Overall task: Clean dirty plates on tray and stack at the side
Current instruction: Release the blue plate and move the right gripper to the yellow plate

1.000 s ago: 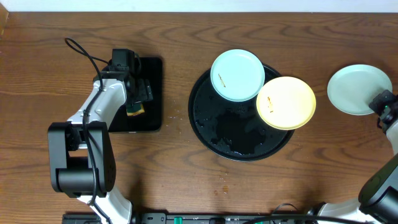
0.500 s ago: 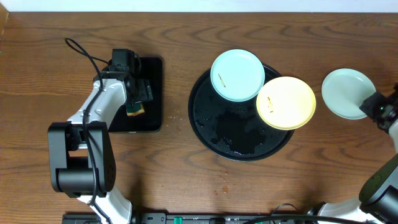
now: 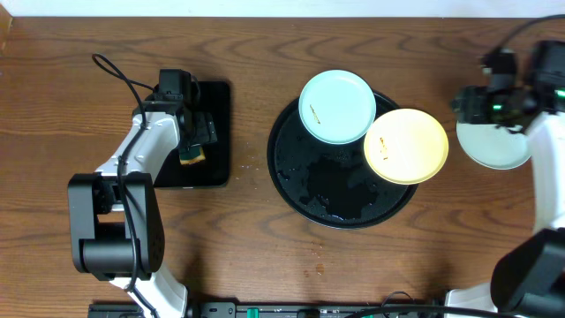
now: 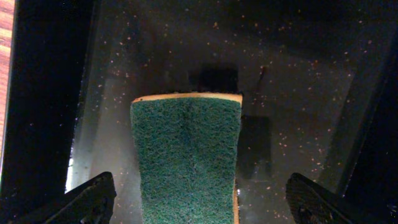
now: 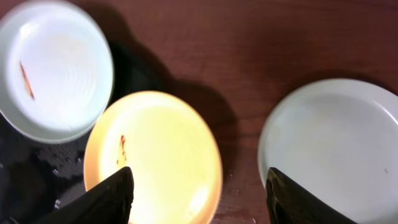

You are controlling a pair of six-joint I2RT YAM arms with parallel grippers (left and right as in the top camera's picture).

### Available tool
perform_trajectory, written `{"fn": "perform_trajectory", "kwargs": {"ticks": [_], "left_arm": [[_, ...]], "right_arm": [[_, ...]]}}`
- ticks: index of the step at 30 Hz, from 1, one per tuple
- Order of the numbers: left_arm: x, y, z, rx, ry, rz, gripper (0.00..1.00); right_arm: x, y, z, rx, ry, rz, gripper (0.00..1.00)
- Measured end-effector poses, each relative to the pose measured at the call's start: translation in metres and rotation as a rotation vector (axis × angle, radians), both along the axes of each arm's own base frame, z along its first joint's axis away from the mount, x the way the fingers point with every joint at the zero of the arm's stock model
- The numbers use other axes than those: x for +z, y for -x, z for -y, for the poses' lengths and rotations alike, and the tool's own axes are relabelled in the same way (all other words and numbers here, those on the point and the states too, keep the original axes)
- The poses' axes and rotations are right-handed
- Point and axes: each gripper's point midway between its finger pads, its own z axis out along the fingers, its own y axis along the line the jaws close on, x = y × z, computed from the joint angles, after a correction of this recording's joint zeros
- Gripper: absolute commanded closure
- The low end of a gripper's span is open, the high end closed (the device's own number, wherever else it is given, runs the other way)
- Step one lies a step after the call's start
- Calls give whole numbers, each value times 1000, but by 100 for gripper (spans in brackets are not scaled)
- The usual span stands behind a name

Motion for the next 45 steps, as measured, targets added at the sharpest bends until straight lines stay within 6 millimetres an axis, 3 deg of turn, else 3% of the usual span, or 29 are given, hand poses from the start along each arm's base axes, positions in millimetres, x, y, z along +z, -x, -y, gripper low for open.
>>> {"fn": "perform_trajectory", "kwargs": {"ticks": [5, 9, 15, 20, 24, 27, 35, 40, 43, 45], "left_arm": [[0, 0, 0, 0, 0, 0, 12], [0, 0, 0, 0, 0, 0, 12], [0, 0, 0, 0, 0, 0, 12], [0, 0, 0, 0, 0, 0, 12], [0, 0, 0, 0, 0, 0, 12], [0, 0, 0, 0, 0, 0, 12], [0, 0, 0, 0, 0, 0, 12], [0, 0, 0, 0, 0, 0, 12], [0, 0, 0, 0, 0, 0, 12], [0, 0, 0, 0, 0, 0, 12]], "right_arm": [[-33, 0, -17, 72, 77, -91, 36], [-63, 16, -22, 89, 84, -218, 38], [-99, 28, -16, 84, 106, -327, 45], [-124, 30, -13, 82, 116, -387, 45], [-137, 32, -9, 77, 136, -420, 57], [-144, 35, -5, 68, 154, -444, 56], [-130, 31, -9, 56, 132, -406, 49], [-92, 24, -26, 80, 49, -294, 48], [-65, 19, -29, 78, 40, -213, 31], [-50, 16, -28, 76, 49, -166, 28]]}}
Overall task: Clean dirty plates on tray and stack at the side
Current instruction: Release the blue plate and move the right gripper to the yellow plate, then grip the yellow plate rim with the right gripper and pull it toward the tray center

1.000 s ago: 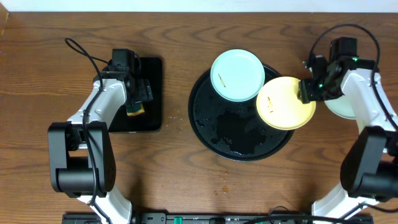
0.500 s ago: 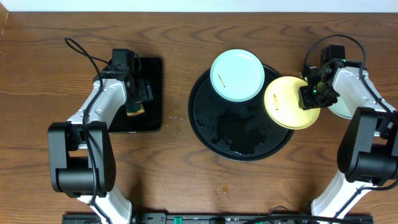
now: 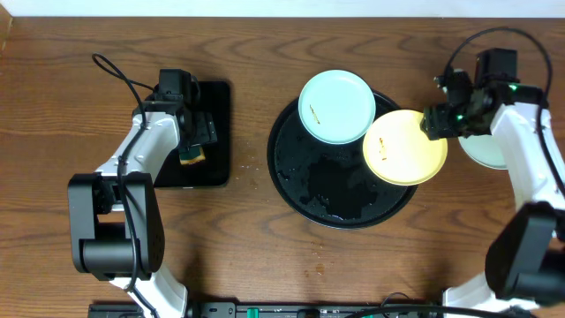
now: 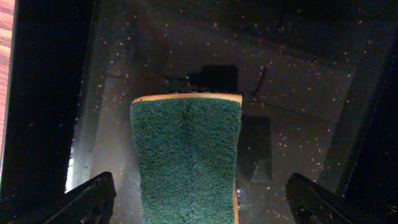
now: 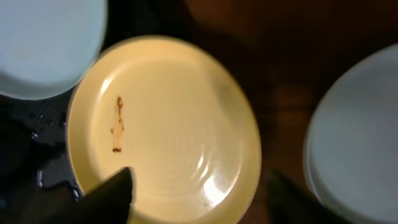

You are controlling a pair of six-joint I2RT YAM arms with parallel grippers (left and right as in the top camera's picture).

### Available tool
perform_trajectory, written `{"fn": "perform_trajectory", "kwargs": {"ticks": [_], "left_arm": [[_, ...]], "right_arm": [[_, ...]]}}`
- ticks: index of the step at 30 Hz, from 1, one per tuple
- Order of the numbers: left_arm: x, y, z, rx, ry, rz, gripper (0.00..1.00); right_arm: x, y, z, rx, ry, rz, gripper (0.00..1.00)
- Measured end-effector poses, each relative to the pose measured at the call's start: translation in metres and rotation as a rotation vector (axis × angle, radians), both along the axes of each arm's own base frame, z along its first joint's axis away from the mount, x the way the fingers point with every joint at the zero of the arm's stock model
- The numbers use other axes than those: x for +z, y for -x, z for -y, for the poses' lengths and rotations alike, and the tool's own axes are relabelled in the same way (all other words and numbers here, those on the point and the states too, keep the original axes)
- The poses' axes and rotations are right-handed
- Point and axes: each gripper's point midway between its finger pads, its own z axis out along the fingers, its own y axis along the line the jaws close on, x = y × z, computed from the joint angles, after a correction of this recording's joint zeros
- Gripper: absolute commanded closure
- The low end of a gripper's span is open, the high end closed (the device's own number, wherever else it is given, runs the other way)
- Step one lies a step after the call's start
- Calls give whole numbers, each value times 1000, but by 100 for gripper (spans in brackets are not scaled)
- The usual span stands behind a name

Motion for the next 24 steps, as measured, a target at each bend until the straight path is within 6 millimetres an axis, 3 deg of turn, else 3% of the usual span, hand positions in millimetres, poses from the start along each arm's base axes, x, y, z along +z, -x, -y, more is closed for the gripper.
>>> {"fn": "perform_trajectory", "kwargs": {"ticks": [4, 8, 11, 20, 21, 24], "left_arm": [[0, 0, 0, 0, 0, 0, 12], [0, 0, 0, 0, 0, 0, 12], [0, 0, 0, 0, 0, 0, 12], [0, 0, 0, 0, 0, 0, 12], [0, 0, 0, 0, 0, 0, 12], [0, 0, 0, 0, 0, 0, 12]], "right_arm": [[23, 3, 17, -38, 64, 54, 32], [24, 8, 46, -126, 110, 40, 31], [8, 14, 56, -158, 102, -21, 38], [-60, 16, 55, -154, 69, -196, 45], [-67, 16, 54, -153, 61, -208, 50], [-80, 15, 48, -146, 25, -232, 97]]}}
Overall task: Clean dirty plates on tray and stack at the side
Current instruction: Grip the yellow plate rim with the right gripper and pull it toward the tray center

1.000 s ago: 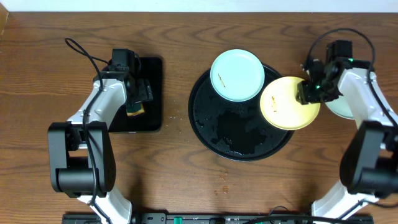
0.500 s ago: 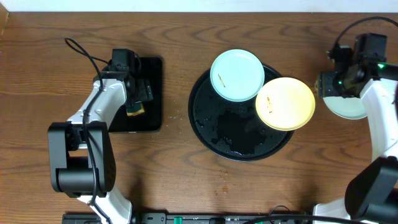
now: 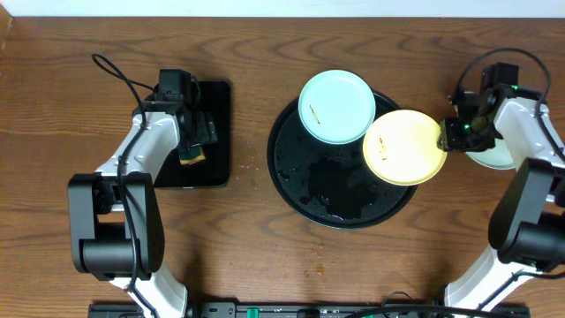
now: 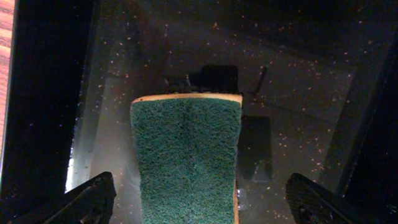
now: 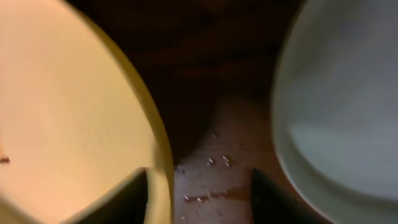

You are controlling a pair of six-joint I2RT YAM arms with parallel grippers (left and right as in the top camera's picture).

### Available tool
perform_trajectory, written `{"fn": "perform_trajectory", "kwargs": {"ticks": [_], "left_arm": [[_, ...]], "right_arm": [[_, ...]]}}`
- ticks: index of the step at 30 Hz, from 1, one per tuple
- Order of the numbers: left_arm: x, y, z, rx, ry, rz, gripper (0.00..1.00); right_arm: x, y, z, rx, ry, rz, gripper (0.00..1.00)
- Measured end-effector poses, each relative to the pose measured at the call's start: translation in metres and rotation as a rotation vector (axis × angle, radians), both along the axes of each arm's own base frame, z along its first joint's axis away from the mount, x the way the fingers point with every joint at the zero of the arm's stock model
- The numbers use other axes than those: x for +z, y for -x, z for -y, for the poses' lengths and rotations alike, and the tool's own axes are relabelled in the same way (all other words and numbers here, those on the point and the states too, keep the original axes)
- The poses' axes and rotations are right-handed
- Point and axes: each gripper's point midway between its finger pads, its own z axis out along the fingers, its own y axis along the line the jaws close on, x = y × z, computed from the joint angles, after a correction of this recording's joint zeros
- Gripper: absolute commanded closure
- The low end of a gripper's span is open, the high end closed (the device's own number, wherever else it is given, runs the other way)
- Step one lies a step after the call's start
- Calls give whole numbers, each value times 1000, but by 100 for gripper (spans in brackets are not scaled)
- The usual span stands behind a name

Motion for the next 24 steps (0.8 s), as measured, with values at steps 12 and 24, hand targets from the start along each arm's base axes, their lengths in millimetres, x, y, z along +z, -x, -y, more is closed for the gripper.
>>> {"fn": "perform_trajectory", "kwargs": {"ticks": [12, 24], "left_arm": [[0, 0, 0, 0, 0, 0, 12], [0, 0, 0, 0, 0, 0, 12]], "right_arm": [[35, 6, -19, -7, -89, 47, 99], [79, 61, -75, -83, -143, -74, 99]]}}
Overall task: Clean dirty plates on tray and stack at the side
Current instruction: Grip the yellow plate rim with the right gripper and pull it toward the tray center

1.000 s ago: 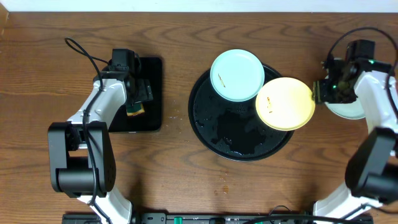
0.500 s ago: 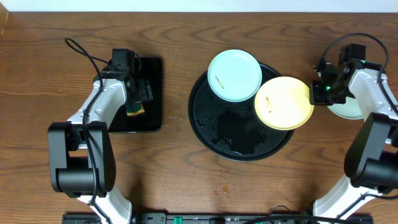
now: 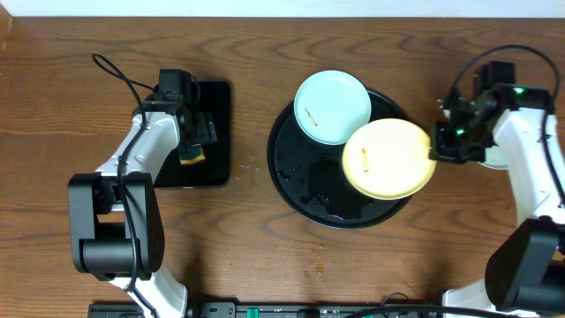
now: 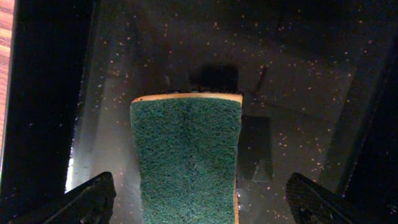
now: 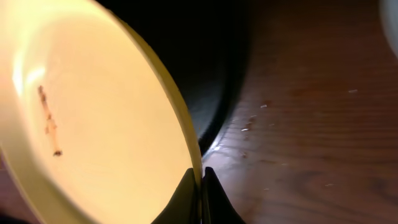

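Observation:
A yellow plate [image 3: 388, 159] with a brown smear [image 5: 48, 121] lies tilted over the right half of the round black tray [image 3: 305, 190]. My right gripper [image 5: 200, 177] is shut on the plate's right rim [image 3: 433, 152]. A light blue plate [image 3: 332, 107] with a brown streak rests on the tray's far edge, partly under the yellow one. My left gripper [image 4: 200, 190] is open over the black square tray [image 3: 212, 97], its fingers either side of the green sponge [image 4: 186, 155].
A white plate [image 5: 393, 7] lies on the wood at the far right, mostly covered by my right arm in the overhead view. Water drops glisten on the round tray and on the table beside it. Cables trail behind both arms.
My right gripper was open at the yellow plate's right rim and is now shut on it. The yellow plate sits further left over the tray, and the blue plate has shifted slightly left.
My right gripper was open above the white plate at the far right. It then stood over the yellow plate's right side, then low at its rim, and now grips that rim. My left gripper stayed open over the sponge throughout.

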You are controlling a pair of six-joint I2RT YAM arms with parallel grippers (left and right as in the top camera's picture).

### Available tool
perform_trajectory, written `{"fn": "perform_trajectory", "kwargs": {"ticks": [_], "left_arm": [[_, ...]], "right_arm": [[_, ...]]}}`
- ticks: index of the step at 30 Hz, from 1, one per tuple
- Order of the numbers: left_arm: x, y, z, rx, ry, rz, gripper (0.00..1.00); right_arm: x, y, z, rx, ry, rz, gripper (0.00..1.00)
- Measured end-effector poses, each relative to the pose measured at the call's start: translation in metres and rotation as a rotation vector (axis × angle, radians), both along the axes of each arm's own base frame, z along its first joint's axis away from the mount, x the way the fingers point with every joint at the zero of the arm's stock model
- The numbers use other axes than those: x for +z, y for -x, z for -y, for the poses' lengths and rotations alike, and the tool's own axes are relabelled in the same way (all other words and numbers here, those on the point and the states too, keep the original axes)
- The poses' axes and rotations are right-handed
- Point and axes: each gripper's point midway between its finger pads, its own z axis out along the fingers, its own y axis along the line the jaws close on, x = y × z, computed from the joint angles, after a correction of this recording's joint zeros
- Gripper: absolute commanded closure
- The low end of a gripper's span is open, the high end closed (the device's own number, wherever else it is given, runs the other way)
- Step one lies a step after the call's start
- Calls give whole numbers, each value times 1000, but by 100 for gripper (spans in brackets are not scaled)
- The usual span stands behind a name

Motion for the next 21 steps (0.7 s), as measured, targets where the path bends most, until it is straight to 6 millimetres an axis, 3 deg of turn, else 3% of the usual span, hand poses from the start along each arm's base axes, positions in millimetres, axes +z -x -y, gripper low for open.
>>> {"fn": "perform_trajectory", "kwargs": {"ticks": [11, 14, 17, 19, 21], "left_arm": [[0, 0, 0, 0, 0, 0, 12], [0, 0, 0, 0, 0, 0, 12], [0, 0, 0, 0, 0, 0, 12], [0, 0, 0, 0, 0, 0, 12], [0, 0, 0, 0, 0, 0, 12]], "right_arm": [[-71, 16, -57, -56, -18, -24, 99], [-84, 14, -63, -66, -25, 8, 87], [-86, 7, -67, -73, -34, 43, 61], [-85, -1, -68, -62, -38, 80, 54], [-83, -9, -69, -45, -40, 117, 54]]}}
